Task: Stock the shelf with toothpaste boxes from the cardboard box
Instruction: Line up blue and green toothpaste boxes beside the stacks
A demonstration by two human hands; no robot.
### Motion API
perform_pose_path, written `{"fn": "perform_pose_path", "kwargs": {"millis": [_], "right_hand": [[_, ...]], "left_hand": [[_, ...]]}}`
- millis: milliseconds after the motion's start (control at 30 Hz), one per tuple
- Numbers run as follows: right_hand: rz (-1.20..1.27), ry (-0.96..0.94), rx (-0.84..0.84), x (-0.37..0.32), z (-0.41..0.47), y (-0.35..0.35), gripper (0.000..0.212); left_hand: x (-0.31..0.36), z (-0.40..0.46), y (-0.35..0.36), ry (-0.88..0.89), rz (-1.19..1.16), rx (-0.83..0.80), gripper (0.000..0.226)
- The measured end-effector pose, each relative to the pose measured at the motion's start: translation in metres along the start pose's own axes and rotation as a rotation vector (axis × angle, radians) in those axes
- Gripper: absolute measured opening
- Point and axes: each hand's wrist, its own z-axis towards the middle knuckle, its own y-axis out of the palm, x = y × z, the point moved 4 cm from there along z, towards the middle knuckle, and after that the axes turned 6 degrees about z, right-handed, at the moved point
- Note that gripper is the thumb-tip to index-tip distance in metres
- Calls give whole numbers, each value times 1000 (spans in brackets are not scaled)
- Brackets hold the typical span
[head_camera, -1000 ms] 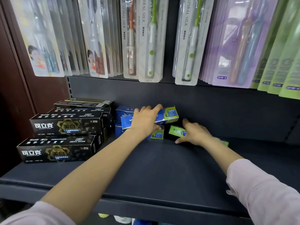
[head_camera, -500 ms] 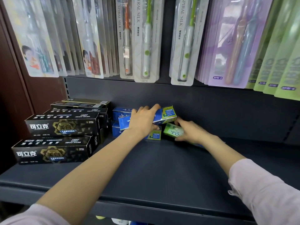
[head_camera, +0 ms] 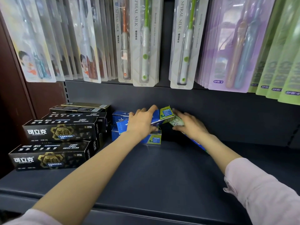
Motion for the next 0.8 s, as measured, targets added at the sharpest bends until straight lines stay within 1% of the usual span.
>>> {"fn": "perform_pose_path", "kwargs": {"millis": [67,133,200,233,300,333,367,400,467,533,567,600,633,700,733,767,800], "right_hand": [[141,30,68,-1,-2,-8,72],[148,76,110,-3,-9,-15,73],[123,99,173,-4,-21,-23,79],[103,118,240,-3,-28,-30,78],[30,196,428,4,-42,-44,69],[20,256,500,8,-48,-49,64],[61,329,537,15,-51,-50,61],[171,406,552,23,-53,-48,59],[497,534,576,40,-54,-38,58],[848,629,597,55,-54,-24,61],[937,671,576,61,-56,-17,65],[919,712,526,67,-58,-10,68],[787,754,451,71,-59,-4,70],[326,791,288,74,-67,-1,66],[111,739,245,72,-70,-4,60],[-50,628,214,67,-69,-5,55],[-149,484,169,60,-67,-5,53]], "left_hand": [[6,2,-1,-12,-20,-13,70],[14,3,-2,-21,-52,-17,71],[22,5,-5,-18,-76,-15,71],[26,5,-5,-10,-78,-14,70],[34,5,-5,9,-73,-11,70],[38,5,-4,16,-74,-10,70],[41,5,-4,22,-76,-10,71],[45,5,-3,31,-76,-13,71],[54,5,0,57,-64,-24,72],[62,4,4,81,-47,-34,72],[66,4,6,89,-42,-41,72],[68,4,7,93,-42,-51,72],[70,3,9,95,-47,-62,72],[73,3,12,97,-53,-83,72],[73,3,13,97,-51,-90,73],[74,3,14,98,-48,-94,73],[74,3,15,96,-46,-96,73]]}}
